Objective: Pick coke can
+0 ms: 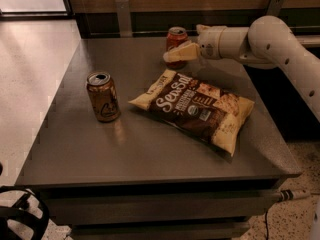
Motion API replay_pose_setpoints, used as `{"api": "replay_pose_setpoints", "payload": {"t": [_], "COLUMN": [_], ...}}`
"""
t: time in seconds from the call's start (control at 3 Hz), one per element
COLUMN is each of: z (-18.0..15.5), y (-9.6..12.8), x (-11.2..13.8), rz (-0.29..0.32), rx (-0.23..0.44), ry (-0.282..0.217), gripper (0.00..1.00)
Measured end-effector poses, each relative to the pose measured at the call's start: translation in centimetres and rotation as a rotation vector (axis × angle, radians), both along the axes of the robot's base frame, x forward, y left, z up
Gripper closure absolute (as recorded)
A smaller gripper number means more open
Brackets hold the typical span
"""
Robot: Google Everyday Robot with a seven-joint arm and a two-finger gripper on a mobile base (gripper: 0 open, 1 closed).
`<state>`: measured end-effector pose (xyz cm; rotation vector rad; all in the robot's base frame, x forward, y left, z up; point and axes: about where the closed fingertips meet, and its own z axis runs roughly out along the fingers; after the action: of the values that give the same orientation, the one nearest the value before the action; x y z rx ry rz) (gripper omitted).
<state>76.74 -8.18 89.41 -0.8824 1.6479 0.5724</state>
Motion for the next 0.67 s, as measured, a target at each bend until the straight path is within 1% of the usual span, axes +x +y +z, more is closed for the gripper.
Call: {"api": "replay_pose_setpoints", "payload": {"t": [0.33,0.67], "z": [-1.04,-1.34], "y": [0.55,0.91], "x": [0.50,0.61], "rz": [0.006,0.012], "rx": [0.060,0.076], "ry": [0.003,0.005], "gripper": [0.20,0.42]}}
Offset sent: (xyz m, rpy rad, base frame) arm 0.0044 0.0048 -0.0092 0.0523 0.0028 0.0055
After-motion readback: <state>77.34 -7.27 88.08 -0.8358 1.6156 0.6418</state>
